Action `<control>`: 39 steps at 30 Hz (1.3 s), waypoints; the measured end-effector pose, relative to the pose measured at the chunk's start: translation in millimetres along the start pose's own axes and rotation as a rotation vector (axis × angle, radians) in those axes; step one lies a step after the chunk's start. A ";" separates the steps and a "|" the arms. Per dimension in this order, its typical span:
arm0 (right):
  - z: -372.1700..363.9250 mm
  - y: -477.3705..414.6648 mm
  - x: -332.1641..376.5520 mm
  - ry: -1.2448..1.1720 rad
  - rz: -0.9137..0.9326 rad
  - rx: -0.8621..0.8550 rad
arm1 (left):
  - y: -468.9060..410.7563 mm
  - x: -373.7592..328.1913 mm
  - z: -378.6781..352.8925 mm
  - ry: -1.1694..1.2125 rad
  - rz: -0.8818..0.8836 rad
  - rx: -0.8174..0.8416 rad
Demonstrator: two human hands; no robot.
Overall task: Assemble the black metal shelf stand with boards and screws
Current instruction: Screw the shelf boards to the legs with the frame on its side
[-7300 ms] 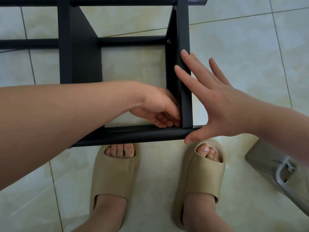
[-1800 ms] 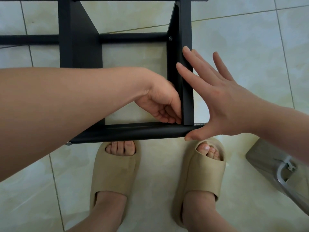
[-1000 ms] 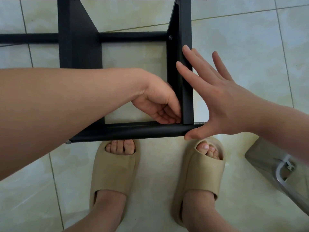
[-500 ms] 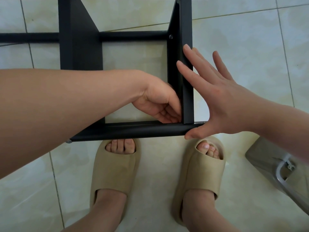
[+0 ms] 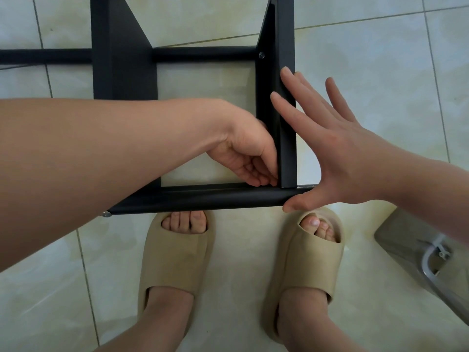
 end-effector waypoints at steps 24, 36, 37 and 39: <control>-1.4 0.1 -0.8 -0.011 0.002 -0.002 | 0.2 10.3 1.4 0.079 -0.087 0.072; -0.1 0.2 0.3 -0.013 -0.002 0.004 | -2.0 3.2 1.1 0.024 0.028 0.030; 0.1 0.2 0.3 -0.013 -0.002 0.005 | -2.1 2.8 1.1 0.021 0.030 0.028; 0.5 0.3 0.4 -0.013 -0.004 0.005 | -2.2 1.8 1.2 0.012 0.034 0.024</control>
Point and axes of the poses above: each hand's wrist, its own y-axis away from the middle knuckle, its own z-axis out of the back of the hand, x = y × z, the point moved 1 cm from there along -y, towards the middle knuckle, and after that the axes turned 3 degrees about -x, right-handed, at the moved point
